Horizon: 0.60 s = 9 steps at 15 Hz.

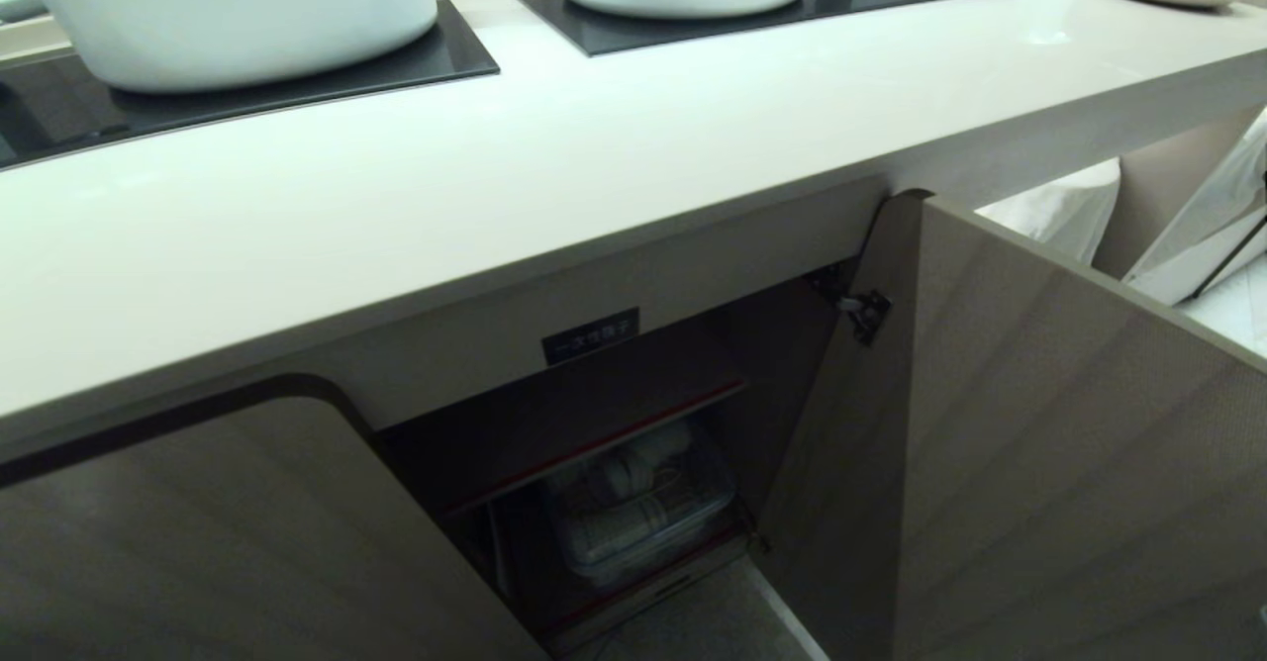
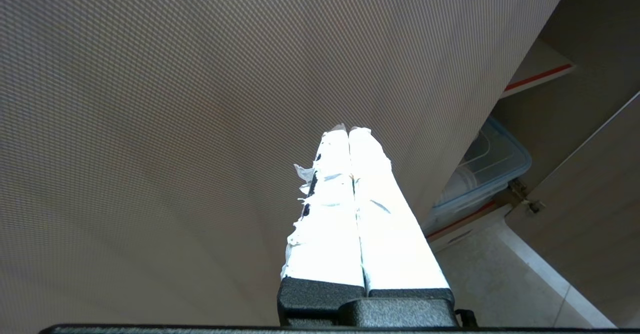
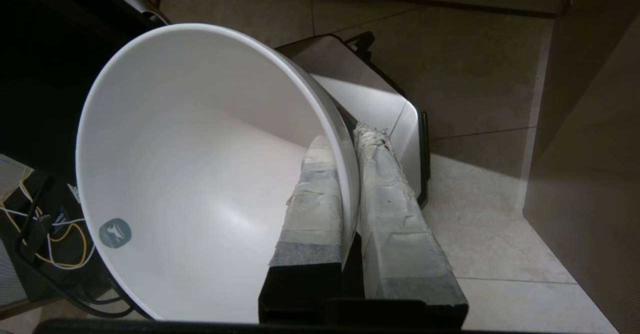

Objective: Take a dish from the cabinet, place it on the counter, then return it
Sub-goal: Place it on the table

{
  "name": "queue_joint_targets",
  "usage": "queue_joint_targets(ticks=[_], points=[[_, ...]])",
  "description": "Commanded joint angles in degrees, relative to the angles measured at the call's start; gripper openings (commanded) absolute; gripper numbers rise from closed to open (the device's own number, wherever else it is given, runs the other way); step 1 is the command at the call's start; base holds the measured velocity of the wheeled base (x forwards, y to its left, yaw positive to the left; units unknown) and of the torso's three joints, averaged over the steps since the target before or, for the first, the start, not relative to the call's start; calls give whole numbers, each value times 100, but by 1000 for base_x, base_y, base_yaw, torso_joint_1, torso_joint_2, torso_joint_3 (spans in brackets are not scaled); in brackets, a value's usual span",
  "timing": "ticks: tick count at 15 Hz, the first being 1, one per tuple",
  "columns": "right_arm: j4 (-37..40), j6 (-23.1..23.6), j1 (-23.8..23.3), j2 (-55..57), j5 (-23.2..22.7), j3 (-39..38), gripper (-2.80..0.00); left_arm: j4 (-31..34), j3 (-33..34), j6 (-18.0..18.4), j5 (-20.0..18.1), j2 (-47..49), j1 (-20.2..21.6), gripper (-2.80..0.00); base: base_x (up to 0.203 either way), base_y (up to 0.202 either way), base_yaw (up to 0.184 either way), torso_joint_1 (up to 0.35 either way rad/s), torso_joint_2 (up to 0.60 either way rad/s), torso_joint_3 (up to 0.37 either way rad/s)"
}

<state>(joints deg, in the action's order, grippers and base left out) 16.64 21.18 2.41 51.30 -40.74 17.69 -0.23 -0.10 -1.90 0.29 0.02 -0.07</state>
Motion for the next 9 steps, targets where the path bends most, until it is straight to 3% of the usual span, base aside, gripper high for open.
queue_joint_targets(ticks=[1,8,9], points=[[15,61,5,12,-30,-2,-280,-3,1,-3,6,-2,-1,-280,0,0,0,0,0,0],[15,88,5,20,-30,-20,-280,-11,1,-3,5,-2,-1,-280,0,0,0,0,0,0],[15,88,5,12,-30,-20,-280,-3,1,-3,6,-2,-1,-280,-4,-6,114,-1,6,2]])
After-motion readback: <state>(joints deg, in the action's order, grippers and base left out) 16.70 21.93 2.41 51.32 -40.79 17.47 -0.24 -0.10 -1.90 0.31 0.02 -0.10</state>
